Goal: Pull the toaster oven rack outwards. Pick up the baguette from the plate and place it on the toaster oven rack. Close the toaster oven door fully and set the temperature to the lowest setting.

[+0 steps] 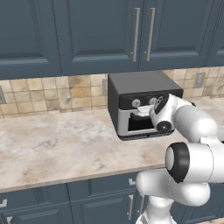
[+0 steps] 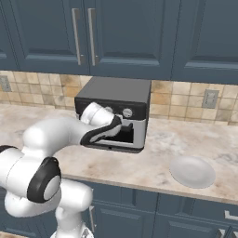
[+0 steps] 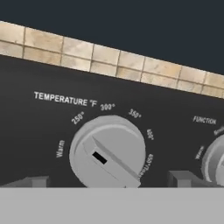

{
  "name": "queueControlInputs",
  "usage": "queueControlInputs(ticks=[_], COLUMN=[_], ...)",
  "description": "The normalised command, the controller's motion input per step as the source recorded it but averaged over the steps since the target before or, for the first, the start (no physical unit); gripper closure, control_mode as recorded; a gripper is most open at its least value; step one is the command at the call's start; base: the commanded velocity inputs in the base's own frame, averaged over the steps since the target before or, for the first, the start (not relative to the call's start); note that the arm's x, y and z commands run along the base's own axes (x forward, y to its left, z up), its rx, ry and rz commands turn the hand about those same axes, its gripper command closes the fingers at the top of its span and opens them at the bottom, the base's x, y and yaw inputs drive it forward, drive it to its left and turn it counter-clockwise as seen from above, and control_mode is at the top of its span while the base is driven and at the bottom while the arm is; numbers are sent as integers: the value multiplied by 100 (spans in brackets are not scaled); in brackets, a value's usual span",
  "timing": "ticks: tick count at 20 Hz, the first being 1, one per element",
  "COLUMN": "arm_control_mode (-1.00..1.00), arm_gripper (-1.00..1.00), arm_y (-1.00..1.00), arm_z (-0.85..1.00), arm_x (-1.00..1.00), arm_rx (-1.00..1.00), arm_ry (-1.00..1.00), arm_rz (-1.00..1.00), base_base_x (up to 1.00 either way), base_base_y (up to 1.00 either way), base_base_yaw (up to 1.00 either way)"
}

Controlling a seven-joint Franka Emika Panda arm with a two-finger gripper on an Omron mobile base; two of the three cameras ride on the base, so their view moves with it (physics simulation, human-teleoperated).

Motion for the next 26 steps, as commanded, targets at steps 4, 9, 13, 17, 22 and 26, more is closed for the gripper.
queueControlInputs(ticks=[4,9,13,17,22,26], arm_control_mode=[-100,-100,-100,-100,-100,-100], arm_gripper=[-100,-100,-100,-100,-100,-100], arm_y=[-9,-2,0,0,-4,-21], arm_z=[0,0,0,1,5,9], arm_x=[39,24,12,2,15,20], arm_rx=[-1,0,0,-1,-6,-8], arm_ry=[0,-5,-19,-26,-19,-11], arm_rz=[13,13,11,10,6,2], base_base_x=[0,0,0,0,0,0], base_base_y=[0,0,0,0,0,0], base_base_yaw=[0,0,0,0,0,0])
